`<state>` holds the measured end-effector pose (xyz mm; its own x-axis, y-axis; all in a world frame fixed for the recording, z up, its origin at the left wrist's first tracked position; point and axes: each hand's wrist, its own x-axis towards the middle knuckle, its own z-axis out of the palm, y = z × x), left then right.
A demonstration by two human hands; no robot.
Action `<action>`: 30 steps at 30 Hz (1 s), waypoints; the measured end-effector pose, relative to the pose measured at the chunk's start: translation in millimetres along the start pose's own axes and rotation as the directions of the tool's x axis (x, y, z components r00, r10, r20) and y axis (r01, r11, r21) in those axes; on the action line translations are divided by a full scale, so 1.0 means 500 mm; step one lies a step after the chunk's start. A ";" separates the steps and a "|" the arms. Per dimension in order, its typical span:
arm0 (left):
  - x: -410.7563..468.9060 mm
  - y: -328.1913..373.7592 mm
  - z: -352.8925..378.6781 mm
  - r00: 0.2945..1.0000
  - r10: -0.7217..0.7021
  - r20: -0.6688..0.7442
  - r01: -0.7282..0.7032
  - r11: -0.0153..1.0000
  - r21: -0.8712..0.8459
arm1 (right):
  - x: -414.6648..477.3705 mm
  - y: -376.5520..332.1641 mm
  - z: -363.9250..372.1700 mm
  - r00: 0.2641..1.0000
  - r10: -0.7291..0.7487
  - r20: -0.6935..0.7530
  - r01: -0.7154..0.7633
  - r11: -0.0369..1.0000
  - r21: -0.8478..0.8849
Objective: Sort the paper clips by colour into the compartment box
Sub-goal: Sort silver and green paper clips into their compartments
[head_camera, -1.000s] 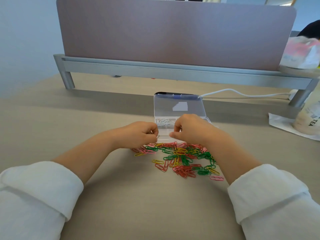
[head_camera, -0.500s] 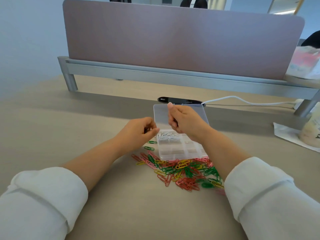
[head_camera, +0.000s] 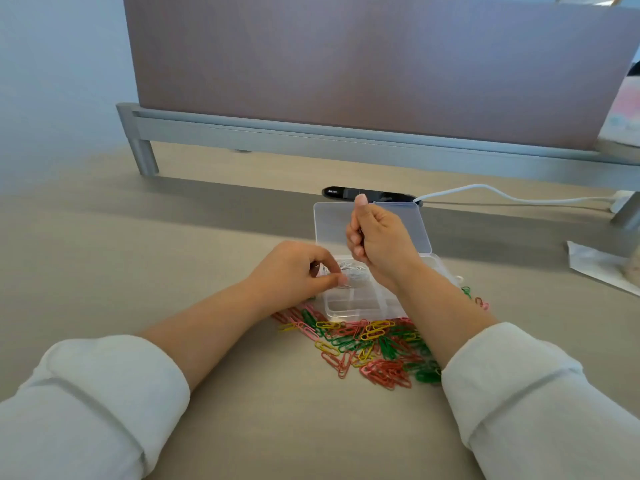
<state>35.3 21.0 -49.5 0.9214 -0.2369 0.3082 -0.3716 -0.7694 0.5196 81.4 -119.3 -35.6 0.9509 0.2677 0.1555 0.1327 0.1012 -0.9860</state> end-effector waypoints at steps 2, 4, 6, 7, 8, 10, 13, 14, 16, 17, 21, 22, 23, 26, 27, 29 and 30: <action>-0.004 -0.004 -0.010 0.999 -0.041 -0.002 0.041 0.999 0.015 | -0.003 0.001 0.005 1.000 0.014 0.027 -0.014 1.000 -0.002; -0.006 -0.006 -0.019 0.993 -0.105 0.045 0.103 0.993 0.055 | -0.008 0.003 0.010 0.999 0.013 0.049 -0.010 0.998 -0.061; -0.005 -0.005 -0.025 0.983 -0.151 0.102 0.142 0.986 0.093 | -0.011 0.005 0.012 0.998 0.004 0.061 0.004 0.991 -0.131; -0.004 -0.005 -0.026 0.979 -0.162 0.124 0.152 0.984 0.091 | -0.012 0.005 0.012 0.997 -0.004 0.071 0.015 0.988 -0.155; -0.004 -0.005 -0.027 0.975 -0.169 0.146 0.159 0.984 0.079 | -0.014 0.005 0.013 0.996 -0.015 0.085 0.030 0.984 -0.175; -0.005 -0.005 -0.027 0.964 -0.178 0.196 0.172 0.984 0.050 | -0.016 0.005 0.013 0.992 -0.035 0.117 0.058 0.978 -0.201; -0.008 -0.003 -0.027 0.947 -0.195 0.255 0.198 0.980 0.014 | -0.018 0.007 0.012 0.990 -0.045 0.136 0.074 0.973 -0.218; -0.008 -0.001 -0.027 0.944 -0.202 0.262 0.207 0.978 0.009 | -0.018 0.006 0.012 0.989 -0.042 0.140 0.073 0.972 -0.224; -0.008 0.001 -0.027 0.939 -0.217 0.268 0.224 0.975 0.005 | -0.018 0.004 0.011 0.986 -0.032 0.161 0.070 0.969 -0.235; -0.007 0.001 -0.027 0.935 -0.228 0.273 0.235 0.972 0.005 | -0.019 0.002 0.010 0.984 -0.027 0.173 0.069 0.968 -0.241; -0.005 0.001 -0.030 0.918 -0.268 0.293 0.272 0.962 0.026 | -0.021 -0.001 0.004 0.979 -0.006 0.205 0.056 0.970 -0.238; -0.005 0.002 -0.030 0.915 -0.274 0.297 0.277 0.960 0.031 | -0.021 -0.001 0.004 0.978 -0.005 0.209 0.057 0.969 -0.241; -0.005 0.002 -0.030 0.912 -0.278 0.301 0.281 0.959 0.035 | -0.021 0.000 0.003 0.977 -0.007 0.211 0.060 0.967 -0.247; -0.005 0.002 -0.029 0.905 -0.288 0.313 0.288 0.957 0.048 | -0.020 0.003 0.004 0.979 -0.014 0.206 0.068 0.964 -0.255; -0.004 0.002 -0.029 0.904 -0.292 0.314 0.291 0.955 0.050 | -0.020 0.004 0.004 0.979 -0.015 0.202 0.068 0.965 -0.255; -0.004 0.002 -0.029 0.903 -0.291 0.316 0.292 0.955 0.043 | -0.019 0.005 0.002 0.979 -0.014 0.201 0.066 0.965 -0.252; -0.004 0.002 -0.030 0.904 -0.287 0.319 0.290 0.956 0.039 | -0.019 0.005 0.001 0.979 -0.013 0.204 0.065 0.967 -0.248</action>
<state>31.4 29.5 -37.8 0.9753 -0.1825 -0.1242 -0.0841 -0.8274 0.5553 72.7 -121.0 -39.7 0.8718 0.4565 0.1777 0.2593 -0.1223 -0.9580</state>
